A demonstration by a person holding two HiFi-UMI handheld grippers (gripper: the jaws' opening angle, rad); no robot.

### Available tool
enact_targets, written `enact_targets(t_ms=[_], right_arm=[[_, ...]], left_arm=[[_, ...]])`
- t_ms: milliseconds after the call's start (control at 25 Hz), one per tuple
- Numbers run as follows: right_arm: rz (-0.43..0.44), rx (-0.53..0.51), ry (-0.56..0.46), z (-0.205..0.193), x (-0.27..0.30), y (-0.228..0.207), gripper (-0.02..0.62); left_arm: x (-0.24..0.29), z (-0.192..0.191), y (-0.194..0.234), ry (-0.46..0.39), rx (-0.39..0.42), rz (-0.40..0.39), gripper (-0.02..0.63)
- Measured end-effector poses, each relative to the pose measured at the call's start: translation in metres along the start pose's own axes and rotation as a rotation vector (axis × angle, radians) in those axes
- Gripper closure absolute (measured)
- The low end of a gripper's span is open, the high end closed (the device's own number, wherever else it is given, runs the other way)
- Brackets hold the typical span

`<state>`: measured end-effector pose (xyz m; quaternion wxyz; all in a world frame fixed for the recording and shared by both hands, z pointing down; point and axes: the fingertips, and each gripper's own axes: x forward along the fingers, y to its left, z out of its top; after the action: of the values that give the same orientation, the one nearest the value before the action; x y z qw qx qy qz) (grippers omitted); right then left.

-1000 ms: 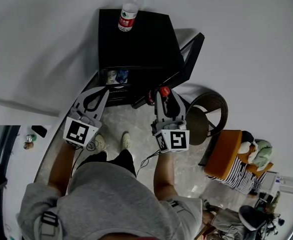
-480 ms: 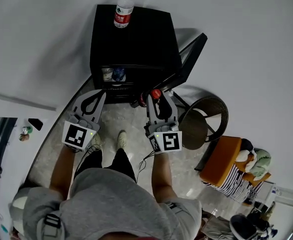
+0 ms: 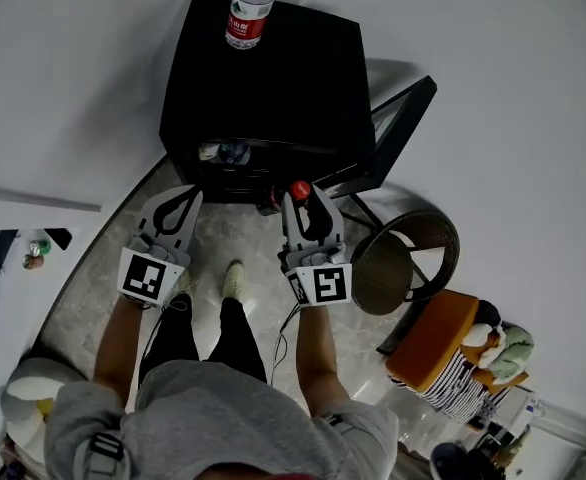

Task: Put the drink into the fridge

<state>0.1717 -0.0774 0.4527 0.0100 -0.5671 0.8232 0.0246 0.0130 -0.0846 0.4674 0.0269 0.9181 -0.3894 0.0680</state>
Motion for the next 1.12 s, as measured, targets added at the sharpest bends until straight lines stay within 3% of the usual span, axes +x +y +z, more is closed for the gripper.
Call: enact_targets(t_ms=[560, 1120], right_arm=[[0.092, -0.006, 0.034, -0.124, 0.062, -0.020, 0.451], [0.093, 0.013, 0.059, -0.213, 0.115, -0.031, 0.449]], left_arm=[[0.031, -0.095, 0.016, 0.037, -0.012, 0.086, 0.601], [0.050, -0.154, 0.042, 0.050, -0.012, 0.144, 0.601]])
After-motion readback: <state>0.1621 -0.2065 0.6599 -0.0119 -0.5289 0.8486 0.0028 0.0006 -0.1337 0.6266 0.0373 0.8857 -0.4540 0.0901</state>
